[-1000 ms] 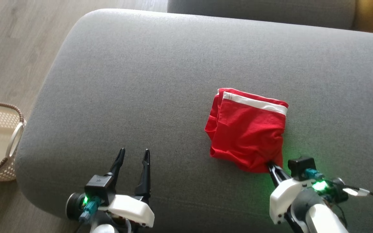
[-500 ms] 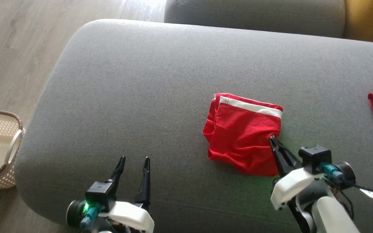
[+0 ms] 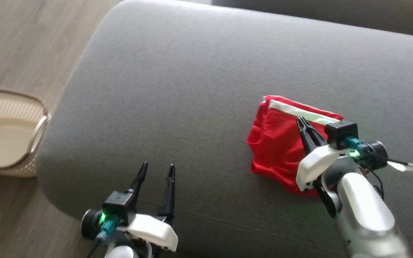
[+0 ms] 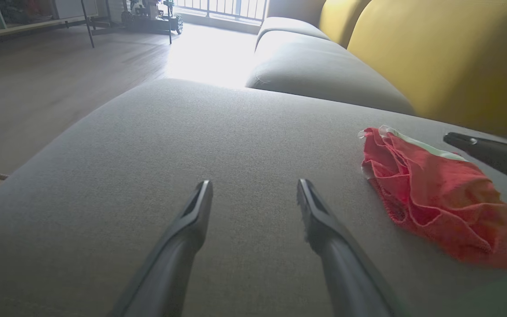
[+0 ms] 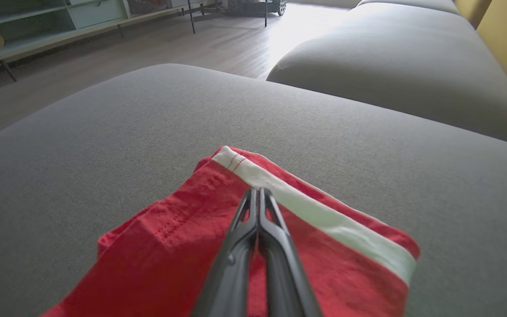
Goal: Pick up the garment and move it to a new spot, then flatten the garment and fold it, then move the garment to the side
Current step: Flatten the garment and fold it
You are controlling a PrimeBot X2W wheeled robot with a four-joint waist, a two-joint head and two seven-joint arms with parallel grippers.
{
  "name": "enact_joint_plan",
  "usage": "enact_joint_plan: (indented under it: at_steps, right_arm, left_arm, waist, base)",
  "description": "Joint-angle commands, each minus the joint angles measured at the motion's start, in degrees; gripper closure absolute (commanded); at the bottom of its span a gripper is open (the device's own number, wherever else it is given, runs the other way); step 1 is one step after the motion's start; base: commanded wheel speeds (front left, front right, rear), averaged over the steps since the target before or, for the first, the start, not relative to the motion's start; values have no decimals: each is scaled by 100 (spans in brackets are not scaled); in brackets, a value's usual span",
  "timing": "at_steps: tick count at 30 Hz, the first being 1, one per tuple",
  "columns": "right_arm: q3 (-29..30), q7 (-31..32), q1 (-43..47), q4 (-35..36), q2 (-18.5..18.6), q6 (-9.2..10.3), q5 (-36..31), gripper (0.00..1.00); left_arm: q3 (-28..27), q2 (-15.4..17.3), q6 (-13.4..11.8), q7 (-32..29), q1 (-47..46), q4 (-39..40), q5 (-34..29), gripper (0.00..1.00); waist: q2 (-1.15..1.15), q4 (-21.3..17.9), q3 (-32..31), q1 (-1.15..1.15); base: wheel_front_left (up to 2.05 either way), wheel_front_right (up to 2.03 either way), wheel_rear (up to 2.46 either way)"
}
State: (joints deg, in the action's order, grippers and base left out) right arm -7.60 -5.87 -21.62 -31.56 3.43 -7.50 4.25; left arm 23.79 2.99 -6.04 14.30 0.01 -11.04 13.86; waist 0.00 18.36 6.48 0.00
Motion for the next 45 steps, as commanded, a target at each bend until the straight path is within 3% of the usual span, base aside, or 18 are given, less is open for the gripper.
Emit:
enact_joint_plan:
  at_steps: [1, 7, 12, 21, 26, 35, 39, 45]
  right_arm:
    - [-123, -139, -316, -107, -55, 1, -70, 100]
    - [-321, -475, -761, -1092, -55, 1, -207, 100]
    - [-130, -692, -967, -1742, -55, 1, -423, 100]
    - [-291, -888, -1166, -2139, -55, 1, -220, 100]
    - [-534, -909, -1137, -1622, -55, 1, 256, 100]
    - [-492, -861, -779, -489, 152, 1, 273, 100]
    - [-187, -694, -365, 299, 307, 1, 133, 100]
    - [543, -529, 559, 1419, 163, 1, -130, 100]
  left_arm:
    - [-110, -12, -13, 70, -281, 209, 42, 0]
    - [-6, -12, -65, 70, -350, 233, 92, 0]
    - [64, -12, -105, 70, -384, 226, 148, 0]
    - [2, -12, -145, 70, -355, 200, 136, 0]
    - [-231, -12, -132, 70, -276, 229, 46, 0]
    - [-810, -12, -80, 70, -135, 355, -112, 0]
    - [-1013, -12, -72, 70, -202, 376, -141, 0]
    - [-1238, -12, -15, 70, -223, 393, -226, 0]
  waist:
    - [0, 269, 223, 0]
    - [0, 620, 463, 0]
    - [0, 798, 529, 0]
    - [0, 649, 353, 0]
    - [0, 192, -15, 0]
    - [0, -567, -404, 0]
    - [0, -804, -466, 0]
    - [0, -1053, -577, 0]
  base:
    - [0, 0, 0]
    - [0, 0, 0]
    - [0, 0, 0]
    - [0, 0, 0]
    - [0, 0, 0]
    - [0, 0, 0]
    - [0, 0, 0]
    - [0, 0, 0]
